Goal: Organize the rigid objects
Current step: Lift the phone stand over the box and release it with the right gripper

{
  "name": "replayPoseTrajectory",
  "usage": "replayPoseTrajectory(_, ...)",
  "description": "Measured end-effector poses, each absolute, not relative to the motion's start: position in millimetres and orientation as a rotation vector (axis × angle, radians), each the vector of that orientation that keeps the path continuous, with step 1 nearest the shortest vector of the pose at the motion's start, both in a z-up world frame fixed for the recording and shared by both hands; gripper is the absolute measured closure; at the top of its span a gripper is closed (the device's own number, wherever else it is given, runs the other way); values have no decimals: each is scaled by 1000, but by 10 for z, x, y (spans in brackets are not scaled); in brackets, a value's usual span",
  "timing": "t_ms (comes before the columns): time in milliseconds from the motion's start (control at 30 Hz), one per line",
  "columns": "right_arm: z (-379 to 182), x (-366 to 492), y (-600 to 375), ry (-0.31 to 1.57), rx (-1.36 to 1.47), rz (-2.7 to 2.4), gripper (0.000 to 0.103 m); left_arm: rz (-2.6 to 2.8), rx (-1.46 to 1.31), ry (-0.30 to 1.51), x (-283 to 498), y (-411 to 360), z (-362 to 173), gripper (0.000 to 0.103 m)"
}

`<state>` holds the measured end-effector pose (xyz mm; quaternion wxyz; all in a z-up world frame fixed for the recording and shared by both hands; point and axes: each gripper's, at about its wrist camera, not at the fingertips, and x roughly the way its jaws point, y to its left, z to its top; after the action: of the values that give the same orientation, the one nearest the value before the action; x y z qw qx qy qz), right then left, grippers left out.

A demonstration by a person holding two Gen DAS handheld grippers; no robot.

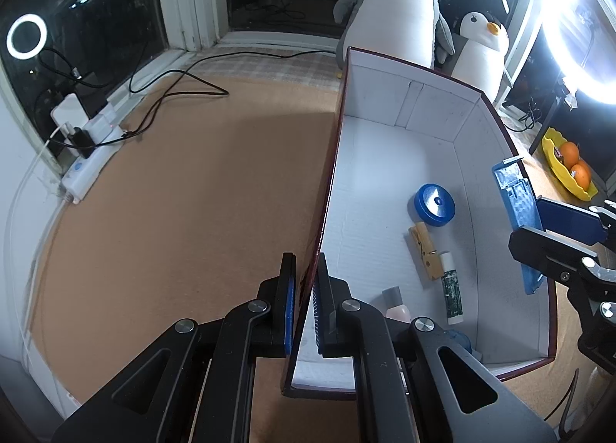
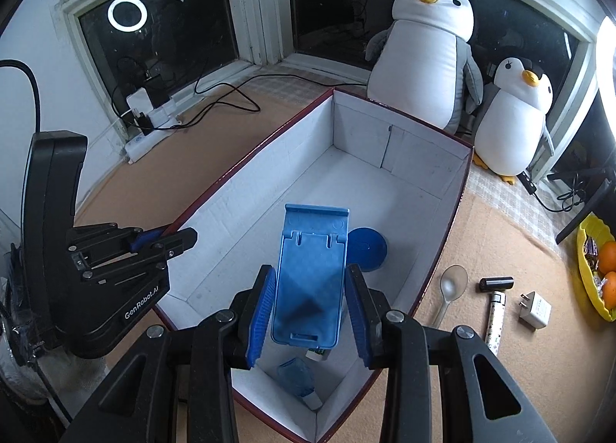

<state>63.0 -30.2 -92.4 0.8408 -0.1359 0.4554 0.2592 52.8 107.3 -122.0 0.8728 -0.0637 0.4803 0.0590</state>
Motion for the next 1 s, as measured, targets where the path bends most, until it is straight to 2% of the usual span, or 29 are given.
replayPoseTrajectory(267, -960, 661, -310, 977, -282, 547, 68, 124, -132, 1006, 526, 1074, -1222, 96)
replayPoseTrajectory(400, -921, 630, -304, 954, -293, 548, 58, 126, -130, 1008, 526, 1074, -1225, 96)
replayPoseTrajectory(667, -889, 613, -315, 940, -293, 545, 52, 126, -130, 1009, 523, 1096, -1236, 96)
replayPoseTrajectory(1000, -806, 552, -395, 908, -292, 524, 50, 125, -126, 1013, 523, 1095, -1243, 96)
